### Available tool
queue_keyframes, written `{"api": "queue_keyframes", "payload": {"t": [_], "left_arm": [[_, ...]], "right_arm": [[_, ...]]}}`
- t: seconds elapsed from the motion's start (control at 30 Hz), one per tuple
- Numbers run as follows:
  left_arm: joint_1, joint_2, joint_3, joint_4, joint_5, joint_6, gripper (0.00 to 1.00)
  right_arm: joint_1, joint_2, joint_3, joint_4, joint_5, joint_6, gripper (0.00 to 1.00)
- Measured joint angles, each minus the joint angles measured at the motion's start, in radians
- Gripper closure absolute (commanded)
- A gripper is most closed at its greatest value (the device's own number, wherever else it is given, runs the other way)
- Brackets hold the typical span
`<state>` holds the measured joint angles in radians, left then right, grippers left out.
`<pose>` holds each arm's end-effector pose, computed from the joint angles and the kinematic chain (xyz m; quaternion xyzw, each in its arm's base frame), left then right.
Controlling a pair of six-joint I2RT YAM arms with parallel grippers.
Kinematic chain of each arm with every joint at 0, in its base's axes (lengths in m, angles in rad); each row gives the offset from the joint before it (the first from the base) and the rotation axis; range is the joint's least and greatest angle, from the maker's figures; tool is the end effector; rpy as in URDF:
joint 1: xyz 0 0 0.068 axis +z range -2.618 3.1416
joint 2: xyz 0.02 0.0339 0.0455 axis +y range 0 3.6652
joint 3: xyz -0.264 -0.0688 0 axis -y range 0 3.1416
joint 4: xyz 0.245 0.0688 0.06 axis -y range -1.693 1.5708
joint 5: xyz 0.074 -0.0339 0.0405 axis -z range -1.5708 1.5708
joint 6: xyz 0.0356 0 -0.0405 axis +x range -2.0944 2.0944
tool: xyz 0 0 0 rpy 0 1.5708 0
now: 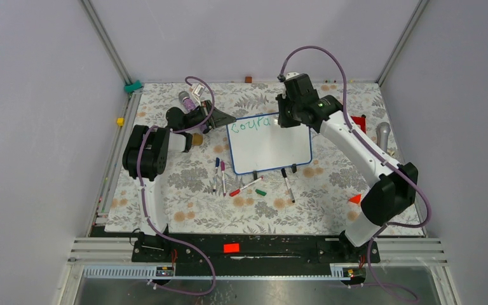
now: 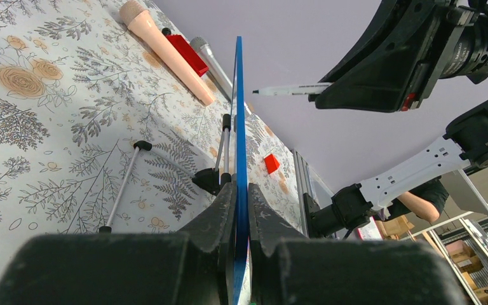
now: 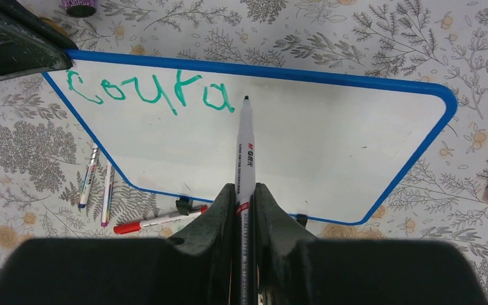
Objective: Write a sentence on the whiteboard
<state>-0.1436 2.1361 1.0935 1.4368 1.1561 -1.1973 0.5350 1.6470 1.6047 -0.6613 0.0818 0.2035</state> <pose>0.4093 -0.0921 0.1890 0.1592 0.6303 -0.6705 0.3575 0.3206 0.1866 0.3555 -0.1327 0.8971 0.1169 0.4049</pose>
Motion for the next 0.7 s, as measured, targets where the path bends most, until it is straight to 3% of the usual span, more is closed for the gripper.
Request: {"api": "queue_keyframes", "payload": {"t": [0.7], "left_arm": [[0.000,0.000,0.000,0.000,0.000,0.000,1.00]], "right_arm": [[-0.024,0.011,0.002,0.000,-0.019,-0.006,1.00]]}}
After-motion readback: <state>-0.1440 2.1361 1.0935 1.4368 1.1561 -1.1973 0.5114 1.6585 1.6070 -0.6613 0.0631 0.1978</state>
